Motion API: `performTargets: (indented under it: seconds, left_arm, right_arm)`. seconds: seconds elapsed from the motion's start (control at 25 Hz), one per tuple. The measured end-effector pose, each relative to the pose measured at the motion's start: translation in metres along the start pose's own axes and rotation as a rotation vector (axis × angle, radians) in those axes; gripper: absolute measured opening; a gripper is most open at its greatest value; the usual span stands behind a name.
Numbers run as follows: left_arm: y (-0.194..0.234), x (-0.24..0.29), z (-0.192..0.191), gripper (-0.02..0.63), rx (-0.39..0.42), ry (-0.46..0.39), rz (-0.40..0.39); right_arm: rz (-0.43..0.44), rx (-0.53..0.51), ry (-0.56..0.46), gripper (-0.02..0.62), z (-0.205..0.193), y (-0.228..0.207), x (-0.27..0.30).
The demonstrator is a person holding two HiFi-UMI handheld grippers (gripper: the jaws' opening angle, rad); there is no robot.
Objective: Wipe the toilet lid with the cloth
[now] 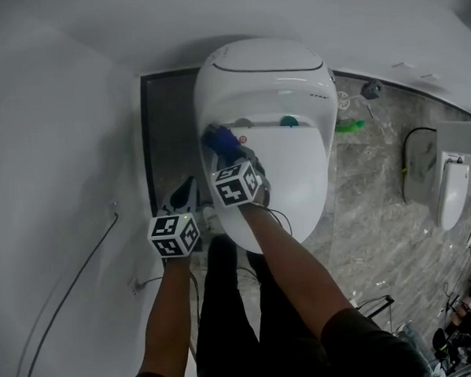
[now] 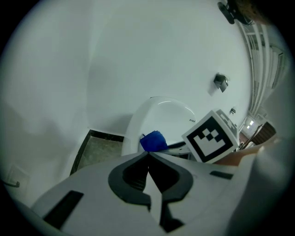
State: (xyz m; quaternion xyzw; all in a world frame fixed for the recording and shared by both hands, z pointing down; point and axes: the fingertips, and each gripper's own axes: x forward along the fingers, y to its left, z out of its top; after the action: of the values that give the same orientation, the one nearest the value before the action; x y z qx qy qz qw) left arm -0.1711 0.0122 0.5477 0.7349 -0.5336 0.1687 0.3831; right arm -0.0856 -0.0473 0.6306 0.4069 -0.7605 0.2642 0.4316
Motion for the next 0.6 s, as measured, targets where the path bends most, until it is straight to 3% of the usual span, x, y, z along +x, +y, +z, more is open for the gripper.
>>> performTargets:
  seconds: [0.28,0.6]
  left_arm:
    - [0.002,0.008,0.003,0.011,0.074,0.010,-0.044]
    - [-0.018,0.023,0.001,0.011,0.075,0.022,-0.073]
  right_arm:
    - [-0.044,0.029,-0.005,0.095,-0.002,-0.009,-0.001]
    - [-0.105,0.191,-0.039,0.095,-0.022,-0.081,-0.023]
